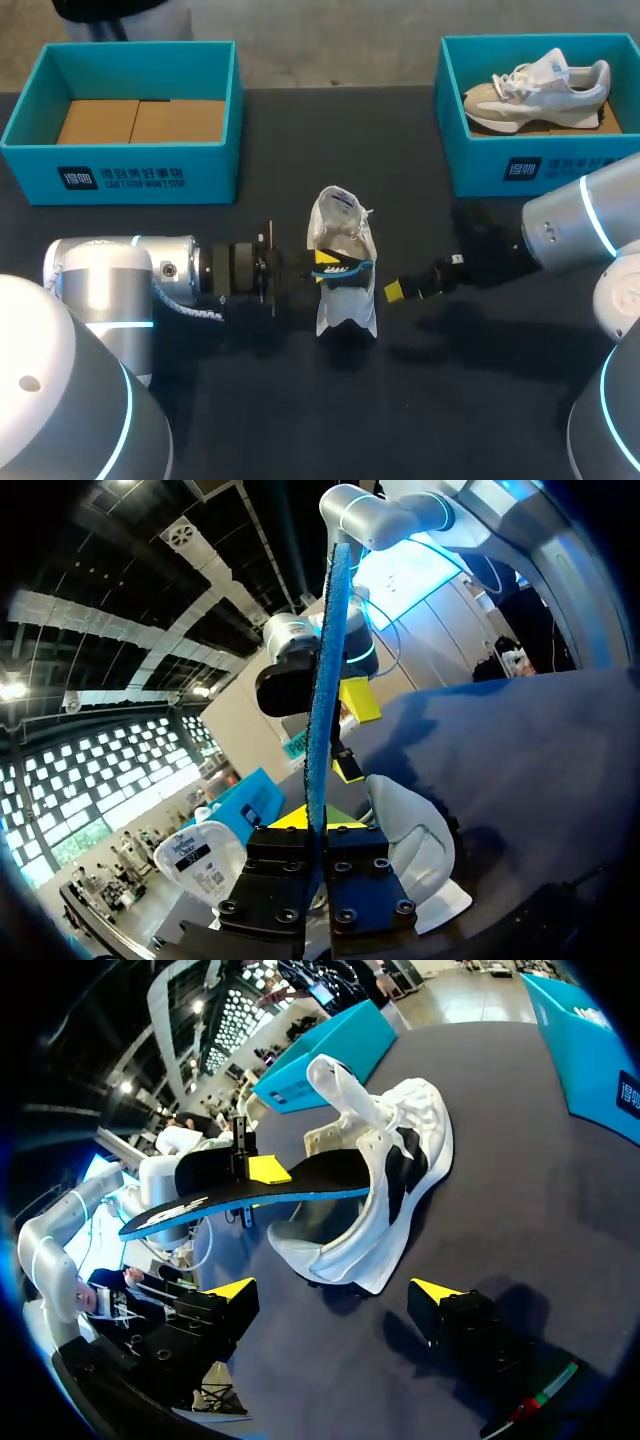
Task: Take the shoe out of the shoebox, open the shoe tongue, remove and reinsert the insole, then place the shoe into the shoebox
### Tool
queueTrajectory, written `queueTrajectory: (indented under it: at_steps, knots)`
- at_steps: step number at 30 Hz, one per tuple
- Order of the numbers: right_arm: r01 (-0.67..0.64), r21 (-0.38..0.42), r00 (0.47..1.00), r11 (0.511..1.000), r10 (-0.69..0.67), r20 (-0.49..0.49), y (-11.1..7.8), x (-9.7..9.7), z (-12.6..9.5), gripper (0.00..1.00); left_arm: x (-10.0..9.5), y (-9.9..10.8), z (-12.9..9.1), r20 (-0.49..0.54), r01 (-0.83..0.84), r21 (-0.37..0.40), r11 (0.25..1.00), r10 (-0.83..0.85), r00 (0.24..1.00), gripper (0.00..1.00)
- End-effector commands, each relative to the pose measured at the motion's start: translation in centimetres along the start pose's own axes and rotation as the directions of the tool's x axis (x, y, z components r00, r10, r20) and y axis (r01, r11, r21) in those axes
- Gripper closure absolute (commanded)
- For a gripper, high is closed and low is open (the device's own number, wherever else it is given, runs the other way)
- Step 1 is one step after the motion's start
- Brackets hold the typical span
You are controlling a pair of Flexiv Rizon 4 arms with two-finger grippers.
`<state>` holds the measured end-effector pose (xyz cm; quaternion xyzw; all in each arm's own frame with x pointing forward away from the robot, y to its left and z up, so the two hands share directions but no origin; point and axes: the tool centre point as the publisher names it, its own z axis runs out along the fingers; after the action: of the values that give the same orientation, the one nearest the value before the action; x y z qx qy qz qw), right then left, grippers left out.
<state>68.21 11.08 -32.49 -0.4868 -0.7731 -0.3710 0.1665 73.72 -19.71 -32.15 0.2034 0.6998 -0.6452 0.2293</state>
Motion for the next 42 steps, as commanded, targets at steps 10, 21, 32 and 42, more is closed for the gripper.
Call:
queueTrajectory:
  at_steps: [10,21,32,42]
  knots:
    - [0.000,0.000,1.000,1.000,0.000,0.001,0.0,0.1,0.0,0.00,-0.4,1.7,1.4,-0.018,0.008,-0.071,0.997,-0.009,1.000,1.00]
    - [0.000,0.000,1.000,1.000,0.000,0.001,0.0,0.1,0.0,0.00,-0.8,0.9,0.8,0.007,0.021,-0.062,0.998,-0.021,1.000,0.52]
    - [0.000,0.000,1.000,1.000,0.000,0.001,0.0,0.1,0.0,0.00,-0.1,-0.8,-0.1,0.005,0.015,-0.016,1.000,-0.015,1.000,0.55]
    - [0.012,0.010,1.000,1.000,-0.012,0.003,0.4,-0.2,0.4,0.00,0.0,0.0,0.3,-0.010,0.023,-0.024,0.999,-0.023,1.000,1.00]
